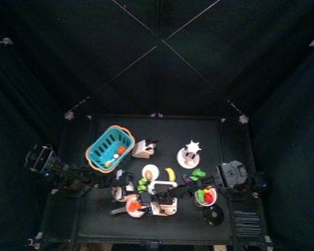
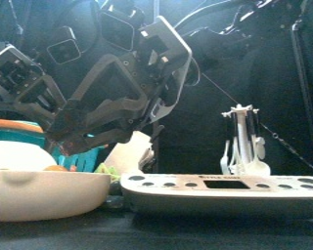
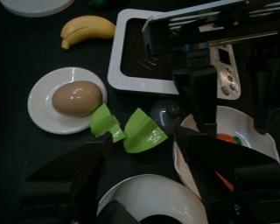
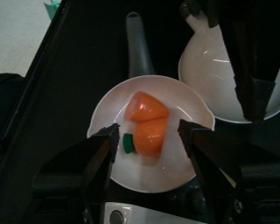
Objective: Place carrot top into pan
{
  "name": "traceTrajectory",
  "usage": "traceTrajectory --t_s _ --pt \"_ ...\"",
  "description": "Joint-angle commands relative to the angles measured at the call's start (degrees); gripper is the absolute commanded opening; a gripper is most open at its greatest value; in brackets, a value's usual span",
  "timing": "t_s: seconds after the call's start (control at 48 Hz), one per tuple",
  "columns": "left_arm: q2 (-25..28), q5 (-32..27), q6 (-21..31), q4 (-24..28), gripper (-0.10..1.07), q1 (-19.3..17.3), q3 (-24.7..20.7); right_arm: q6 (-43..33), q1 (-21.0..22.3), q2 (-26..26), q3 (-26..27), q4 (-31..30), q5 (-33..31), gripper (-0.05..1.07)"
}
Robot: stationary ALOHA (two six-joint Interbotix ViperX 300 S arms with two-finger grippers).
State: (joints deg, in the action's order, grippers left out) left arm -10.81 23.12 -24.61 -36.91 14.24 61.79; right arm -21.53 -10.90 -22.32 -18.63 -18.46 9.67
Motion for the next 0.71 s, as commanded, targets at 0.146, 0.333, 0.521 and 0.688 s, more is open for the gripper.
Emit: traceTrajectory --t_s 0.146,0.333,0.521,0.688 --pt "-3.34 -0.53 -0.97 5.45 0.93 -3.34 -2.11 0.62 0.35 6.68 -3.08 0.0 0.35 0.9" --pt "-5.45 -1.85 -1.58 6.33 0.93 -5.27 -2.64 0.7 0.35 13.01 -7.82 -0.09 0.7 0.9" --pt "-5.01 -8.53 -1.58 6.77 0.93 -6.94 -5.19 0.62 0.62 18.11 -12.48 -0.09 0.7 0.9" --pt "-1.49 -23.55 -1.49 7.03 0.93 -10.81 -11.87 0.44 1.14 22.76 -17.67 0.26 0.62 0.9"
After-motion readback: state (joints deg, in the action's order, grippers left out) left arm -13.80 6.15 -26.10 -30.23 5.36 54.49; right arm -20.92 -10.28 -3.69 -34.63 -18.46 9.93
